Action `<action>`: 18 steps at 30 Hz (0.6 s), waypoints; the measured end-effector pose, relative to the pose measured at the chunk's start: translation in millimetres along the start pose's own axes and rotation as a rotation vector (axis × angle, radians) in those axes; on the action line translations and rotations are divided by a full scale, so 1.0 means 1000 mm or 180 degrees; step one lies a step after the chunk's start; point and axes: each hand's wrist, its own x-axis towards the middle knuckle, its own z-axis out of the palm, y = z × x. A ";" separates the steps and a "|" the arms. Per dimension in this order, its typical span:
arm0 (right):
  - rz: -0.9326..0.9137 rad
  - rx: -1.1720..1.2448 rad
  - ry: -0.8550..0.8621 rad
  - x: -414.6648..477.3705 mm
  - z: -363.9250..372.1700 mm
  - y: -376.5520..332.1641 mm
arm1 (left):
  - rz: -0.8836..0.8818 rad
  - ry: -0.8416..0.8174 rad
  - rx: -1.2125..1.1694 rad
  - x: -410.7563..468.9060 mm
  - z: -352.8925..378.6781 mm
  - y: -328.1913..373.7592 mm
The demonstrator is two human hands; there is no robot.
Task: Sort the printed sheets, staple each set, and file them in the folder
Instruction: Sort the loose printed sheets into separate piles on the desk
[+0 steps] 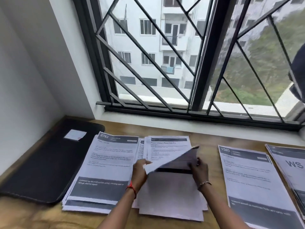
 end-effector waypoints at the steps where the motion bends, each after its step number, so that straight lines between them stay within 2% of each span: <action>1: 0.0033 0.0063 0.0031 0.002 0.003 -0.006 | 0.0087 -0.0039 0.0064 0.004 0.000 -0.002; 6: 0.0245 -0.0060 -0.0088 -0.003 0.010 -0.007 | -0.0299 -0.0107 0.0059 0.019 0.006 -0.004; 12: 0.0320 -0.0089 -0.0075 0.000 0.015 -0.002 | -0.0023 0.0105 0.0902 0.020 0.014 -0.012; 15: 0.0286 0.0089 -0.0093 0.003 0.013 0.003 | 0.0372 0.0031 0.0626 0.017 0.013 -0.012; 18: 0.0334 0.0256 0.0125 0.003 0.011 -0.002 | 0.0491 -0.0007 0.0125 0.016 0.009 -0.008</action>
